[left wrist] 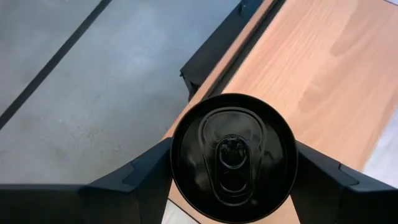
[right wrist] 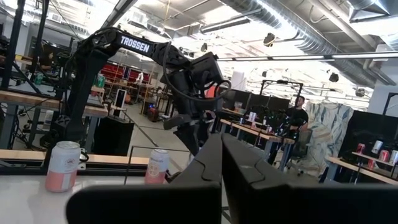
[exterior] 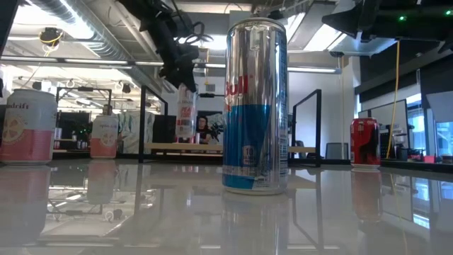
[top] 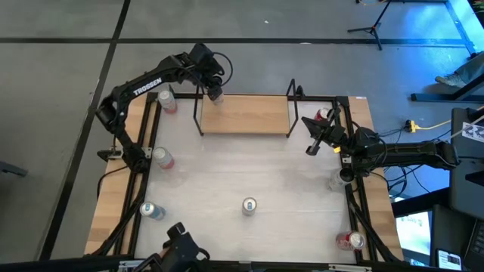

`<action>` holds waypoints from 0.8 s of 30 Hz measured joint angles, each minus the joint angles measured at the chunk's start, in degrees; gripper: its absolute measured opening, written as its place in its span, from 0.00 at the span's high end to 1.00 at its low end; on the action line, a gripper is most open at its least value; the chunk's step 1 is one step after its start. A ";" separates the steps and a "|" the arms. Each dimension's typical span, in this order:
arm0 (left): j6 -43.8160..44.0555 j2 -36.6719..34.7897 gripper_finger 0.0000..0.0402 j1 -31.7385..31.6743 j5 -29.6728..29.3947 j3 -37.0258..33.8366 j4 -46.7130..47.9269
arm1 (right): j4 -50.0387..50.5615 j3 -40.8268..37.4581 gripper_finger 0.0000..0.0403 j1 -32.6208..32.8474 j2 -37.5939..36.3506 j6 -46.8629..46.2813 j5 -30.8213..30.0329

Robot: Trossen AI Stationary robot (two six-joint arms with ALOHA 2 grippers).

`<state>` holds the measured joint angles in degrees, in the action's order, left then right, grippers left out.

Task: Place canned beverage on shelf
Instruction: Put the top white-pink soda can on the shelf

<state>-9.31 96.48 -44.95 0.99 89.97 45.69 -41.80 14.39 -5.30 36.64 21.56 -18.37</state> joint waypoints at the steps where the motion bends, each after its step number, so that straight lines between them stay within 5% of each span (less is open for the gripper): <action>1: -0.01 0.16 0.39 -0.21 -0.12 0.00 -0.06 | 0.00 0.00 1.00 0.02 0.00 0.00 0.00; 24: -0.36 2.22 0.35 -0.79 -0.33 -0.02 0.26 | 0.28 0.00 1.00 0.02 -0.02 0.01 0.00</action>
<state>-9.67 98.70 -45.74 0.66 89.95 45.95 -41.52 14.39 -5.28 36.62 21.57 -18.37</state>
